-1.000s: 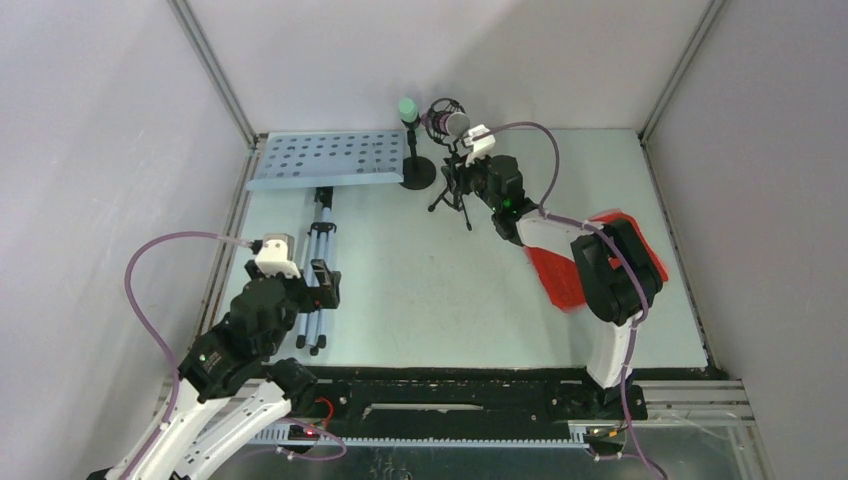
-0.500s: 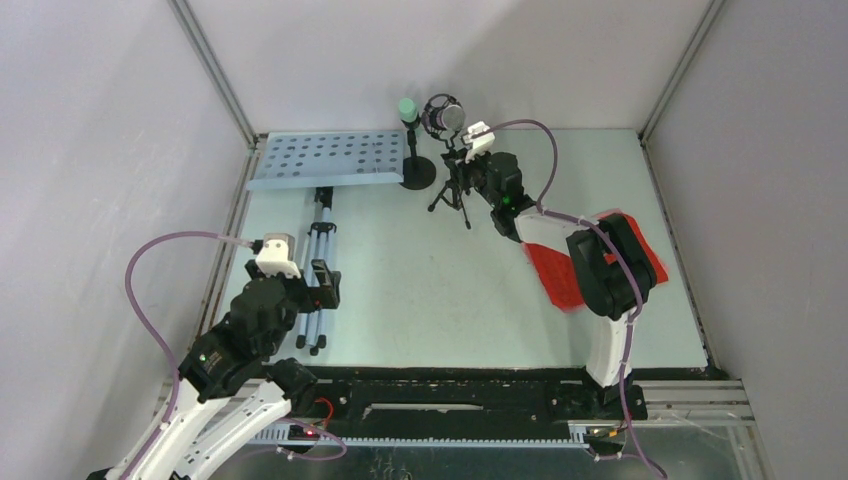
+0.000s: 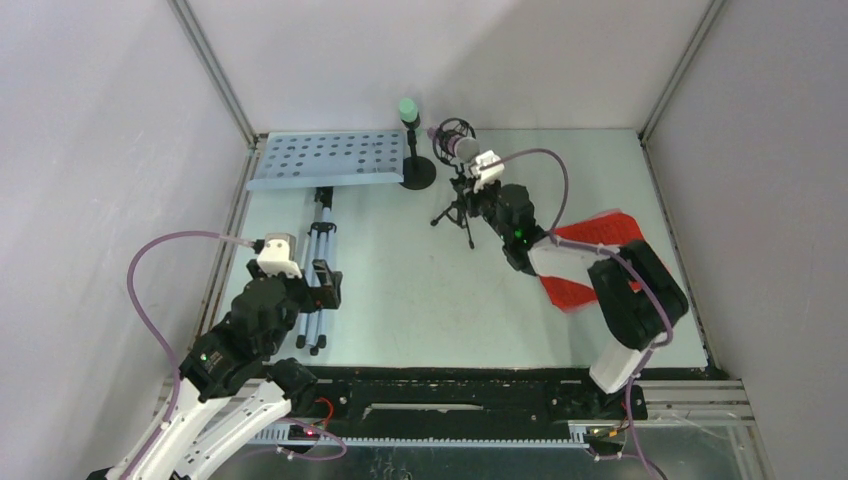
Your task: Pack up the instrument practice props
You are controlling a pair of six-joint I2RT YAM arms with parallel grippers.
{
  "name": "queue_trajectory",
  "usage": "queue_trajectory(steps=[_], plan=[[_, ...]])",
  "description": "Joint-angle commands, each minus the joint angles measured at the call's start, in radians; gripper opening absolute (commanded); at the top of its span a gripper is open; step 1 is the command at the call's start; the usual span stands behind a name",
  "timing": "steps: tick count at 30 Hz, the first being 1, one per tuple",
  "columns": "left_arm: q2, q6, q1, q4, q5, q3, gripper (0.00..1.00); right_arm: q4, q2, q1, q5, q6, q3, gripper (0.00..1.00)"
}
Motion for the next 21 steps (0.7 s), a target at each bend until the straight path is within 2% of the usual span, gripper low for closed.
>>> queue_trajectory(steps=[1,11,17,21], plan=[[0.012,0.024,0.006,0.039,0.023,-0.017,1.0,0.034,-0.139,0.08,0.071,-0.004,-0.163,0.0],[-0.001,0.03,0.007,0.068,0.046,-0.027,1.0,0.139,-0.311,0.377,0.193,-0.053,-0.409,0.0],[-0.04,0.023,0.007,0.063,0.037,-0.028,1.0,0.223,-0.328,0.549,0.255,-0.033,-0.456,0.0],[-0.056,0.024,0.006,0.068,0.04,-0.029,1.0,0.247,-0.32,0.613,0.273,-0.012,-0.457,0.0]])
